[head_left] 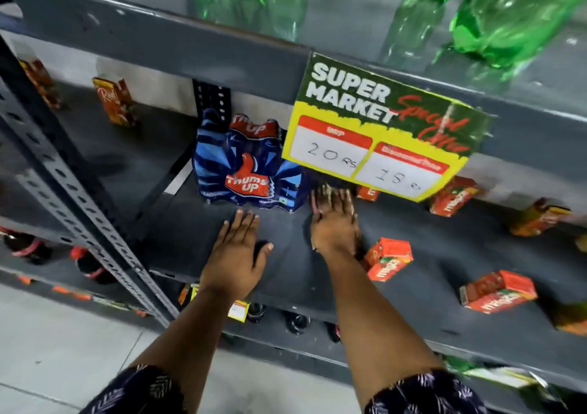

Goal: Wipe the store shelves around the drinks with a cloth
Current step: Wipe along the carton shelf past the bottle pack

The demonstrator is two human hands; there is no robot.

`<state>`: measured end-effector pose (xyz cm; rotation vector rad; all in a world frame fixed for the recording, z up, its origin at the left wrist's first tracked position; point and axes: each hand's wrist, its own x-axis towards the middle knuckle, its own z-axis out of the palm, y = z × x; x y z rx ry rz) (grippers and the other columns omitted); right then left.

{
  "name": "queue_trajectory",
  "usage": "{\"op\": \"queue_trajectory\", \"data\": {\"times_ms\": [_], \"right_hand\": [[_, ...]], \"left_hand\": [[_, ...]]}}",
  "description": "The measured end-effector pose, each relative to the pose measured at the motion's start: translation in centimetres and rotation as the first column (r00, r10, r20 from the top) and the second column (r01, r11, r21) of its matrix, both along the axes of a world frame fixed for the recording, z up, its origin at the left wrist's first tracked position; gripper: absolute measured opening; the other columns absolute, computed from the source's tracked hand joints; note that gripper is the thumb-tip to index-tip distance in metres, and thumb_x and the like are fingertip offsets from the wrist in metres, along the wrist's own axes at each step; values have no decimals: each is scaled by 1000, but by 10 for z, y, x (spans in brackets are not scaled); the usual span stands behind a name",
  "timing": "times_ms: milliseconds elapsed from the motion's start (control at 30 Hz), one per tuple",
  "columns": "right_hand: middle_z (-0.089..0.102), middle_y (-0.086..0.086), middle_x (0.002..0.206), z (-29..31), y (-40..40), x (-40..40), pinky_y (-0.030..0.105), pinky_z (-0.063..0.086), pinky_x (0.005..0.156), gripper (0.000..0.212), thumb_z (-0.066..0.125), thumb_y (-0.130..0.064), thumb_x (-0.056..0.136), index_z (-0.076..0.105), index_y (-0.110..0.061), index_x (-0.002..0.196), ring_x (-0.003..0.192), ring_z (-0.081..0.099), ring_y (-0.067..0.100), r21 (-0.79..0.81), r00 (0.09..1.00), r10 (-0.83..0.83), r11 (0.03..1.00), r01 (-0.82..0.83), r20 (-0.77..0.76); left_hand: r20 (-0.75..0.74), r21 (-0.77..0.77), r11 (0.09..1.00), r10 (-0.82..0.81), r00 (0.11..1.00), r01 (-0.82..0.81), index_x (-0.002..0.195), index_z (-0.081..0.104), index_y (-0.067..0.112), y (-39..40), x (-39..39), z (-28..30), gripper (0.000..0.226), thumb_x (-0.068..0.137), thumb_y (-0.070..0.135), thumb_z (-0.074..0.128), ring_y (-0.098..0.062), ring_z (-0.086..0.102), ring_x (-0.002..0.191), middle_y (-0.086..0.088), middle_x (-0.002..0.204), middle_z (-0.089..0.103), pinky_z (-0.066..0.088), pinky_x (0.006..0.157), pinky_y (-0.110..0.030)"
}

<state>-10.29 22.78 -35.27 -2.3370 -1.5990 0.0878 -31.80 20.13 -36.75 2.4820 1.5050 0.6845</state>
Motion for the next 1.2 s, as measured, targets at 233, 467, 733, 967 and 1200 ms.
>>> {"op": "queue_trajectory", "data": {"times_ms": [233, 467, 733, 967, 1200], "right_hand": [[32, 0, 152, -4, -98, -43, 34, 15, 118, 61, 29, -29, 79, 39, -27, 139, 144, 13, 21, 120, 992, 65, 991, -52, -104], [71, -10, 110, 39, -220, -50, 26, 50, 91, 47, 52, -10, 68, 69, -40, 99, 103, 63, 7, 57, 873, 200, 979, -195, -446], [63, 5, 124, 95, -118, -32, 34, 45, 99, 62, 48, -2, 69, 53, -30, 124, 113, 58, 22, 150, 843, 406, 914, -377, -353], [70, 6, 109, 24, -100, -73, 29, 47, 90, 29, 51, -15, 80, 66, -24, 102, 98, 62, 24, 107, 861, 375, 926, -361, -344], [74, 2, 85, 46, -185, -55, 19, 42, 62, 32, 45, -18, 65, 71, -21, 84, 81, 66, 17, -44, 852, 406, 895, -444, -331]], "left_hand": [[-96, -6, 1000, 15, 995, -15, 143, 27, 4, -3, 1, 3, 76, 89, 55, 14, -21, 8, 142, -11, 152, 26, 1, 115, -37], [-147, -31, 998, 47, 988, -52, 140, 35, 3, -45, -3, 16, 76, 88, 53, 10, -25, 17, 141, -12, 148, 34, 5, 113, -44], [45, 11, 997, 81, 996, -81, 142, 34, 12, -58, -12, 41, 69, 90, 50, 11, -17, 12, 141, -7, 151, 31, 6, 115, -38], [-93, -1, 1000, -28, 995, 28, 147, 20, 19, -62, -4, 44, 72, 86, 57, 10, -10, -3, 141, 1, 155, 14, 2, 114, -34], [-200, 6, 992, -120, 972, 123, 147, 19, 17, -79, 17, 62, 81, 84, 65, 2, -14, -1, 142, -3, 156, 15, -3, 114, -33]]}}
